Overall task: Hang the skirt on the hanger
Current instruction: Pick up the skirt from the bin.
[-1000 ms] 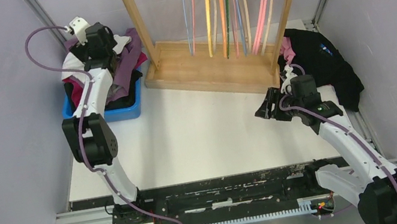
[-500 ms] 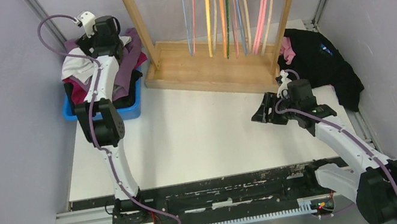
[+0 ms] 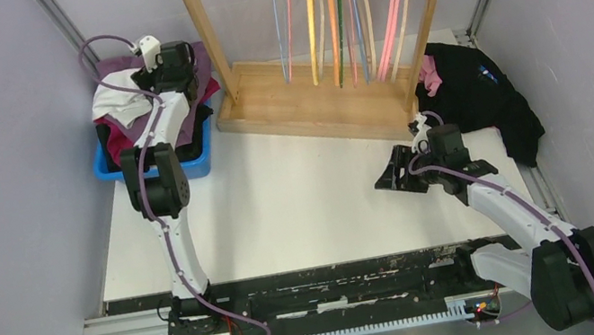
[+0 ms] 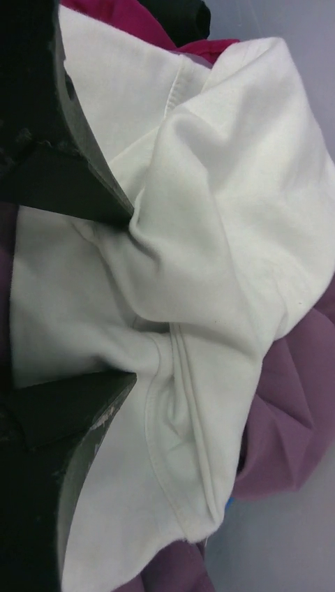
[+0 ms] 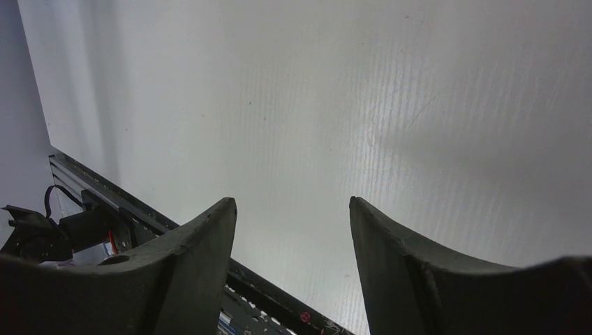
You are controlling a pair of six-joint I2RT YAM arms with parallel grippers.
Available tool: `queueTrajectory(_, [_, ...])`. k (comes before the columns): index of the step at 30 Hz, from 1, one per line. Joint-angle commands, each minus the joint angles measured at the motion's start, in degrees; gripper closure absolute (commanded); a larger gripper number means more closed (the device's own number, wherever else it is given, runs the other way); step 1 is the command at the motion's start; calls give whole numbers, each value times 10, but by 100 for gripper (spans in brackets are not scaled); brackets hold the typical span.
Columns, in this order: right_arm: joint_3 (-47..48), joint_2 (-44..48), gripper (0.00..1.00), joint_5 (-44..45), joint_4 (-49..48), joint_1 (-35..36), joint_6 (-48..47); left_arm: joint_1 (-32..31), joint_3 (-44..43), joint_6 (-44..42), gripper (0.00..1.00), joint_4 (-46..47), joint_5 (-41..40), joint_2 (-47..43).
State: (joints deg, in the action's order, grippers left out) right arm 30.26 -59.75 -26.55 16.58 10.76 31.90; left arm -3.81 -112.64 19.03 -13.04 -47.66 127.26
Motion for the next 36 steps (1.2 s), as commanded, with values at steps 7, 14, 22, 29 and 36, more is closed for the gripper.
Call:
queueTrajectory(7, [-22,9,33,-15,-31,3,-13,29,157,27,67,73,31,-84])
queueTrajectory(14, [-35,21,33,-30,-45,3,3,-35,317,33,87,126,-18,-231])
queueTrajectory(22, [-21,63,33,-37,-2,4,-5,-87,407,32,86,88,16,-391])
queueTrajectory(29, [-10,86,33,-46,18,5,-6,-96,453,28,64,56,55,-434])
queueTrajectory(36, [-12,128,32,-45,58,6,-8,-79,450,47,33,65,56,-414])
